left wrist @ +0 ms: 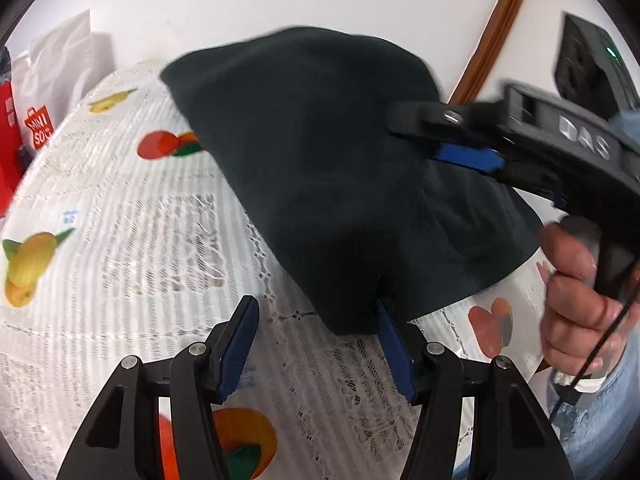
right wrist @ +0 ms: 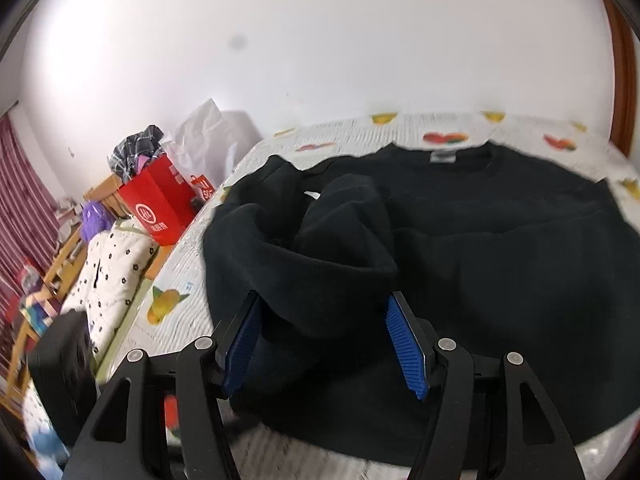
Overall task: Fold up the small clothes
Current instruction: 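Lift the folded sweatshirt with the left tool while the right tool grasps its edge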
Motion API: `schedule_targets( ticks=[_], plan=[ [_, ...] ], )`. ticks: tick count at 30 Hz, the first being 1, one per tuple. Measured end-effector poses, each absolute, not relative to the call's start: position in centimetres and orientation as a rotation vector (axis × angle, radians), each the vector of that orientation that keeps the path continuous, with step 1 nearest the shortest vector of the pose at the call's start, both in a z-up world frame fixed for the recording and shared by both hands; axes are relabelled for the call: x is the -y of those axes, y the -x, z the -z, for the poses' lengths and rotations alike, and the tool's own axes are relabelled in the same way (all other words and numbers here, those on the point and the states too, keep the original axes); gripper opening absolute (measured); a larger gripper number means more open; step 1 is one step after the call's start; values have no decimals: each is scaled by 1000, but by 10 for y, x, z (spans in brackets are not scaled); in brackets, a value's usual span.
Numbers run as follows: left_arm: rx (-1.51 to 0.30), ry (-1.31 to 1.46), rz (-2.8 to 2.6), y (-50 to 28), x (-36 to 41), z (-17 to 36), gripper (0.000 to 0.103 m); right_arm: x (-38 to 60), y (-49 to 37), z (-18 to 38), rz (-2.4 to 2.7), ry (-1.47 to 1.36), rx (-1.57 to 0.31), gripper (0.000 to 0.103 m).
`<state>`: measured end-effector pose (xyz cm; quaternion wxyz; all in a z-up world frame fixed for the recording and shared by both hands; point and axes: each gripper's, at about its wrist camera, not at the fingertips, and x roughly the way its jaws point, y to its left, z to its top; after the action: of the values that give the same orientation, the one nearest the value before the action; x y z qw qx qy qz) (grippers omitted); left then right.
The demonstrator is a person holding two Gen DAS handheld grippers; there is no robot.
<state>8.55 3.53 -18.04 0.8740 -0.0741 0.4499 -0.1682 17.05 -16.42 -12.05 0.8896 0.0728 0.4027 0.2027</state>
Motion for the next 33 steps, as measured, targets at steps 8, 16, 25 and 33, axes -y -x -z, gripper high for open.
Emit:
schedule_targets(
  ticks=[8, 16, 25, 33],
  plan=[
    [-935, 134, 319, -98, -22, 178, 57, 165, -166, 122, -468, -146, -764, 11],
    [-928, 46, 241, -102, -1, 177, 63, 225, -118, 91, -477, -257, -543, 10],
    [-924, 59, 328, -93, 16, 172, 65, 277, -125, 162, -248, -329, -757, 10],
    [-936, -56, 298, -105, 60, 173, 65, 286, -127, 159, -251, -331, -823, 30]
  ],
)
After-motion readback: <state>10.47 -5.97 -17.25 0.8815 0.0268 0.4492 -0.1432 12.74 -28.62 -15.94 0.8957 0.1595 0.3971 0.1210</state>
